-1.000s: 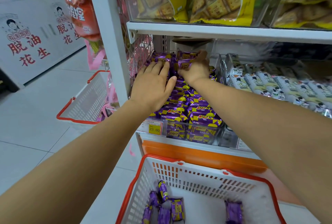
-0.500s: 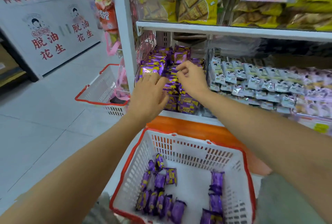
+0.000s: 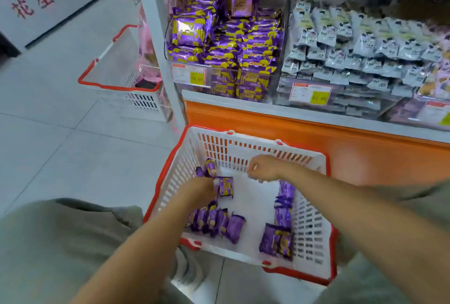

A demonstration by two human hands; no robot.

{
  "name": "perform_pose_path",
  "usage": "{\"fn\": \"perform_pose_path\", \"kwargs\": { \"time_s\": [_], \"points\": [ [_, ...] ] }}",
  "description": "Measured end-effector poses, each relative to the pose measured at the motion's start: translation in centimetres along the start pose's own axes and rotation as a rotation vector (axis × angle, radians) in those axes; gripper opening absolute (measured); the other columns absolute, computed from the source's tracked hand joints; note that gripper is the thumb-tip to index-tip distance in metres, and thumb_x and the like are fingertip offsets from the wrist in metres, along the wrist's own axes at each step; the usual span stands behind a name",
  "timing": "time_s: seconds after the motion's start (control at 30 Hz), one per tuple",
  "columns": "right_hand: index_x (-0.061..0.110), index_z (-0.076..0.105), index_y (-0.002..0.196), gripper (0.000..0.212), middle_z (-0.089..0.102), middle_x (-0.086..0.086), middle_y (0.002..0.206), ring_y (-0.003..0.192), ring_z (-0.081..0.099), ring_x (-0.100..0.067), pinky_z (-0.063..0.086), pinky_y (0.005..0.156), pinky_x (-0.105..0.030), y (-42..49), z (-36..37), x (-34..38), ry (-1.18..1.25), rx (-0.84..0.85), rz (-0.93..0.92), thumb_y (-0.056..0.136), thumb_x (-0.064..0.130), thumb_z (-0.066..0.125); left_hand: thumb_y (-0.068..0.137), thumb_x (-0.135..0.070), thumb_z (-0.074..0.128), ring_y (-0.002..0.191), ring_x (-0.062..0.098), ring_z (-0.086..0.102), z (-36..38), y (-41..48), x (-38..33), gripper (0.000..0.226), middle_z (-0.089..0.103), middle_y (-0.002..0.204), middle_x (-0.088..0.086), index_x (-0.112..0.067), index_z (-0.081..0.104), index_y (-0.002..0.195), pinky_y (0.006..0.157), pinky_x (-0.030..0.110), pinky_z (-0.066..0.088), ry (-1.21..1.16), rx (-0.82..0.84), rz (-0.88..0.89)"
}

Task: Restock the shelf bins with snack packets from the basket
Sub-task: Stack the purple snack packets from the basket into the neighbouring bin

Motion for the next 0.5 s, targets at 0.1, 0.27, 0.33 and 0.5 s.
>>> {"fn": "perform_pose_path", "kwargs": {
  "time_s": [0.1,0.27,0.33,0.5],
  "points": [
    [-0.007,0.062,0.092,0.033,0.06,-0.032,0.095,0.07,0.057,-0.034,0.037,0.059,-0.029,1.9,3.8,-4.6,-0.056,0.148,0.168,0.099,0.023,0.051,0.099,-0.03,0.044,0.11,0.029,0.058,3.8,2.2,0.7,0.034,0.06,0.125,0.014,-0.008,0.059,0.12,0.088,0.032,0.045,0.019,0.114,-0.025],
    [0.0,0.059,0.118,0.036,0.059,-0.018,0.122,0.099,0.058,-0.028,0.046,0.082,-0.028,3.5,9.6,-10.4,-0.264,0.216,0.325,0.098,0.028,0.047,0.097,-0.026,0.044,0.129,0.034,0.044,8.6,5.0,-0.2,0.044,0.045,0.141,0.018,-0.01,0.045,0.138,0.105,0.041,0.038,0.018,0.213,0.038],
    [0.005,0.049,0.136,0.044,0.051,-0.015,0.14,0.121,0.052,-0.03,0.044,0.099,-0.032,3.7,11.8,-11.8,-0.231,0.221,0.372,0.098,0.027,0.046,0.096,-0.029,0.046,0.131,0.033,0.042,10.5,5.8,-0.8,0.049,0.039,0.146,0.015,-0.014,0.042,0.142,0.106,0.043,0.039,0.01,0.25,0.08],
    [-0.001,0.02,0.15,0.075,0.043,-0.02,0.145,0.128,0.048,-0.033,0.042,0.102,-0.037,3.6,16.5,-14.0,-0.121,0.209,0.518,0.094,0.038,0.051,0.095,-0.033,0.048,0.135,0.035,0.033,14.0,6.2,-1.3,0.055,0.033,0.147,0.011,-0.017,0.036,0.146,0.106,0.049,0.038,0.055,0.344,0.136]
  ]
}}
Point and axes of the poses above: each hand's wrist, its own y-axis towards the middle knuckle, its own z-axis out of the palm, x = y × z, the point moved 6 cm from there along y, towards the middle knuckle
